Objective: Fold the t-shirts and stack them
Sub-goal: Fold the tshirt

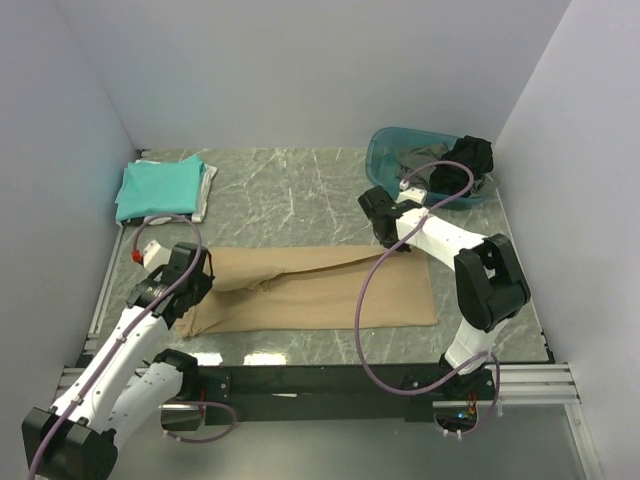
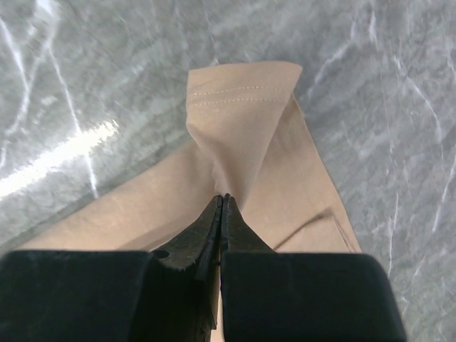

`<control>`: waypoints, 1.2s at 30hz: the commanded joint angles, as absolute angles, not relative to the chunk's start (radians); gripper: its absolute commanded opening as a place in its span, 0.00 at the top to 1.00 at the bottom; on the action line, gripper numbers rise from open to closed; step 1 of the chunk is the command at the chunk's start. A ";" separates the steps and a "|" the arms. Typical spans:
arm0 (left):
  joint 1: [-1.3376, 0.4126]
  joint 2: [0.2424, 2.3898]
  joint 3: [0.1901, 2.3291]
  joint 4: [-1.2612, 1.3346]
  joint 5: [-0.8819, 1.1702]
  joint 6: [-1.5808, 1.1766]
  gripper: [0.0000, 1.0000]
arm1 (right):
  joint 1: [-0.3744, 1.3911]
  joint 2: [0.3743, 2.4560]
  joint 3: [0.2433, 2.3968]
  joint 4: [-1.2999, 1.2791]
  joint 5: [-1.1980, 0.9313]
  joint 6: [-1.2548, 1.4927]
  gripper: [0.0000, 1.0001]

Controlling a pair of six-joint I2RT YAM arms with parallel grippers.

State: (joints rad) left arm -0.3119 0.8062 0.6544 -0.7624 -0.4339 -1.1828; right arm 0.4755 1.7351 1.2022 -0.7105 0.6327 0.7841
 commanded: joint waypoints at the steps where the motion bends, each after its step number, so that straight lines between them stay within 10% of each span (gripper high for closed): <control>1: -0.316 0.769 0.620 -0.831 -0.397 -1.262 0.99 | 0.488 1.678 1.181 -0.722 0.713 0.831 1.00; 9: -0.327 0.722 0.551 -0.893 -0.279 -1.344 0.97 | 0.541 1.588 1.026 -0.772 0.695 0.902 0.88; 12: -0.348 0.727 0.580 -0.966 -0.299 -1.397 0.66 | 0.555 1.549 0.976 -0.807 0.696 0.939 0.64; 16: -0.353 0.692 0.675 -1.058 -0.399 -1.436 0.01 | 0.561 1.465 0.936 -0.824 0.710 0.963 0.38; 24: -0.354 0.759 0.739 -0.812 -0.376 -1.264 0.01 | 0.557 1.390 0.957 -0.649 0.612 0.806 0.18; 36: -0.354 1.153 0.706 -0.454 -0.261 -1.118 0.01 | 0.471 1.561 0.927 -0.362 0.198 0.658 0.16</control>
State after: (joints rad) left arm -0.3508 1.1107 0.7105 -0.5686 -0.2852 -1.1667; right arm 0.4866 1.5295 0.9298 -0.4625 0.3218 0.7052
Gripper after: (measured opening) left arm 0.994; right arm 0.842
